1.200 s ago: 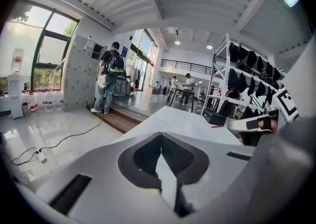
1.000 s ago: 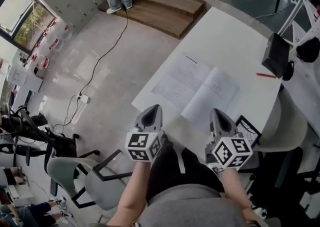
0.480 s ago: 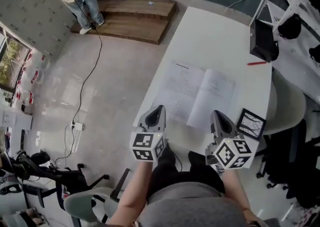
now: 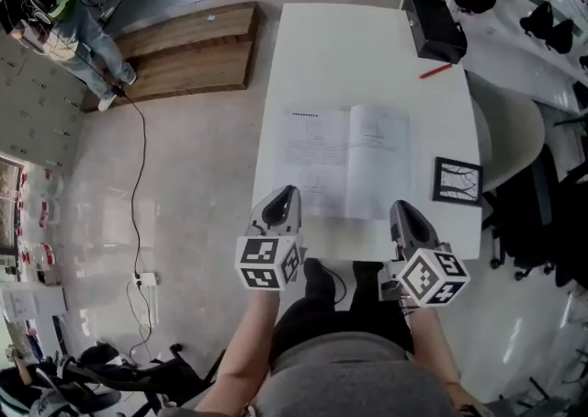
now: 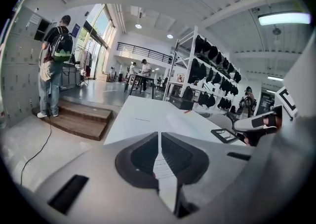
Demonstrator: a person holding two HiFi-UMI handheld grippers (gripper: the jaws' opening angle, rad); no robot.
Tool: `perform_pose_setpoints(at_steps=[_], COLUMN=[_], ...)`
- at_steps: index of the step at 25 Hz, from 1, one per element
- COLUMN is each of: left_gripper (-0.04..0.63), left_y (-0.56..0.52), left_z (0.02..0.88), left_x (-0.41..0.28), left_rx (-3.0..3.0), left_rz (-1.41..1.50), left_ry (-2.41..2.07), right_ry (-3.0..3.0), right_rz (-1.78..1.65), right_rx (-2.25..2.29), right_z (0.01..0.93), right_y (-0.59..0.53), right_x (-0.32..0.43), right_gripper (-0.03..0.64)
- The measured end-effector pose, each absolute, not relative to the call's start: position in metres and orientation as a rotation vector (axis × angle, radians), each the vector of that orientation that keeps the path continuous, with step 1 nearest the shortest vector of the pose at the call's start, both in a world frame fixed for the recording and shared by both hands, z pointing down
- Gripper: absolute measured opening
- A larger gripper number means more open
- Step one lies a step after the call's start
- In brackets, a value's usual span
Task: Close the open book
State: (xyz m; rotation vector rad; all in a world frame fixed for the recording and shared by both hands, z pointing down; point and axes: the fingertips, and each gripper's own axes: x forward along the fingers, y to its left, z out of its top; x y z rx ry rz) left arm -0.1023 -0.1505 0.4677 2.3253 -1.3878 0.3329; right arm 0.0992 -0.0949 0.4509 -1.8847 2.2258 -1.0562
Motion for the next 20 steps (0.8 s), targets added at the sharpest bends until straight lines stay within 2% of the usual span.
perform_pose_setpoints(at_steps=[10, 20], left_gripper=[0.022, 0.044], left_y=[-0.148, -0.144], left_z=[0.483, 0.495], left_x=[-0.085, -0.069], left_rx=[2.402, 2.453], left_rz=[0.404, 0.476], left_ry=[-1.222, -1.121], right_ry=[1.880, 1.684], right_rz=[-1.239, -1.376], right_rx=[-1.916, -1.855], right_z=[0.480, 0.506], right_y=[-0.058, -0.042], right_x=[0.108, 0.102], right_gripper=[0.097, 0.137])
